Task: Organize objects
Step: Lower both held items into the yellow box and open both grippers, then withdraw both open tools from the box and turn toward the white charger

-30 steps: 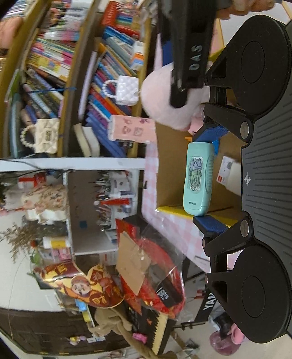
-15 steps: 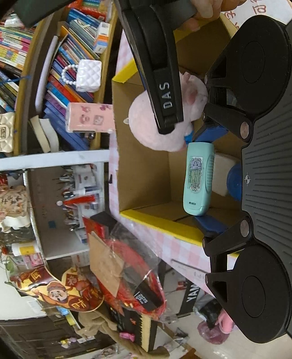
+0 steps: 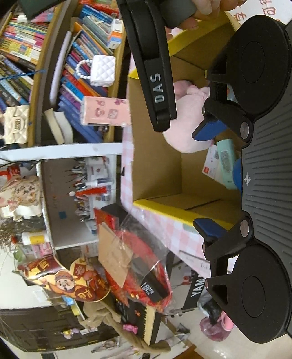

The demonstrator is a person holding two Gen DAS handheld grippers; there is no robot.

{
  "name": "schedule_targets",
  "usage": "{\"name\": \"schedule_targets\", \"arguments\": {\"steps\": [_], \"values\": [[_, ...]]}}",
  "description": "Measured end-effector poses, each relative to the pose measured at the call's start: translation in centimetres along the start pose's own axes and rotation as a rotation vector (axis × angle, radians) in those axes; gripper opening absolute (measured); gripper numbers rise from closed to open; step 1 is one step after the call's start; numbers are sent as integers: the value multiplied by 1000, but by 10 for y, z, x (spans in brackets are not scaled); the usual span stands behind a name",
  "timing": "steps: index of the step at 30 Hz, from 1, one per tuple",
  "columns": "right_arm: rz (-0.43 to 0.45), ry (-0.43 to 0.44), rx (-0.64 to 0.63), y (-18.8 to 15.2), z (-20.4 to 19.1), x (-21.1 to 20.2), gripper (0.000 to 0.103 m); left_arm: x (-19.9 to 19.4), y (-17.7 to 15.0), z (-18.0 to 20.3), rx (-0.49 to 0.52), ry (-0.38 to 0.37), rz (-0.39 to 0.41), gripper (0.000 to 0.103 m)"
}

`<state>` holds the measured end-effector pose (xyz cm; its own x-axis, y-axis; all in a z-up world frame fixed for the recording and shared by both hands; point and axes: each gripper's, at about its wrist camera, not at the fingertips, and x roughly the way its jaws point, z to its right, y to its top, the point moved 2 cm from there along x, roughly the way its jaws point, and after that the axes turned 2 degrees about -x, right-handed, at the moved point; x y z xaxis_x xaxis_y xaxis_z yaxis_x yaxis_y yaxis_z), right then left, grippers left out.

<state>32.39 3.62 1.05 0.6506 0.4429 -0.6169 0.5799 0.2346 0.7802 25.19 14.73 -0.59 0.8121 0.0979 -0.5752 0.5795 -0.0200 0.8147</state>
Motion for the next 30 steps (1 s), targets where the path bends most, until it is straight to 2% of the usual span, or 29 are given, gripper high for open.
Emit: {"name": "schedule_targets", "arguments": {"steps": [8,10,16,19,30], "values": [[102,-61,4,-8,-10,-49,63,-34,-3,-12,-66,-18,43,84],[131,-97,0,-15,-13,-62,67,-41,-7,-17,-95,-28,37,84],[182,-150,-6,-43,-25,-102,68,-72,-24,-34,-132,-14,50,85],[179,-165,8,-62,-32,-118,68,-88,-36,-41,-140,-13,54,90],[110,-235,46,-135,-70,-158,68,-131,-84,-47,-98,-49,1,91]]}}
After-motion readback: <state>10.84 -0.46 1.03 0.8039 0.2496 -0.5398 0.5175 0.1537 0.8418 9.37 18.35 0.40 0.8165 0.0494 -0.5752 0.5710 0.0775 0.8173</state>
